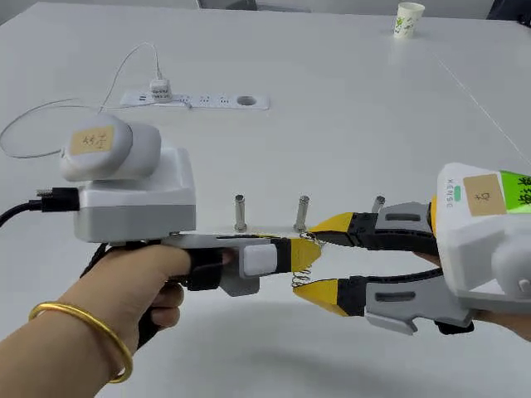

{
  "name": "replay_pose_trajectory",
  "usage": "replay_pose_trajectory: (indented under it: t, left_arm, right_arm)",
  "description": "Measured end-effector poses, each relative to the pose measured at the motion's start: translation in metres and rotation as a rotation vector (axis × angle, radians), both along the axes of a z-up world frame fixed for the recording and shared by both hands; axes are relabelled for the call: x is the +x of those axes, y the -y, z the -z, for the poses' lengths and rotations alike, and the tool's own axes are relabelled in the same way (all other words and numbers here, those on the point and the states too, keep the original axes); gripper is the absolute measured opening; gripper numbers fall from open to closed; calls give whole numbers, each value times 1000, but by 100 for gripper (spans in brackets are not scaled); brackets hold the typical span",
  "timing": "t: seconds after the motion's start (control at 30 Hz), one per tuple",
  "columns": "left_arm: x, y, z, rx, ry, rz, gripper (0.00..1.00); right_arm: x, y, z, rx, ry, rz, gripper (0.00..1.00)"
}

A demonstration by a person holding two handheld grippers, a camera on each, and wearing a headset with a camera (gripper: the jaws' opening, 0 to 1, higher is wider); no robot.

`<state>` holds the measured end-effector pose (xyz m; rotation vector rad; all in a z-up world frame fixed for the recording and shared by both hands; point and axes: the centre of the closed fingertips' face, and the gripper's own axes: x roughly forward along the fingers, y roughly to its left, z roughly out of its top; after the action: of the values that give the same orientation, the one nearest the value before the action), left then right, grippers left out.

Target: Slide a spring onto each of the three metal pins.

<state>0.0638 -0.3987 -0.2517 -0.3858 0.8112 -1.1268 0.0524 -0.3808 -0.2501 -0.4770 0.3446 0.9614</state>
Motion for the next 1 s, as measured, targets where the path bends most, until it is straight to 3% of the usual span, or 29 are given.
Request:
replay_pose_trajectory:
  t: [0.8,1.0]
  left_arm:
    - [-3,4,4,22,-97,41,12]
    - [-2,3,6,16,-163,5,11]
  right_arm:
    - [-4,0,6,-59,25,-55,33]
    - [-4,0,7,-58,22,-46,34]
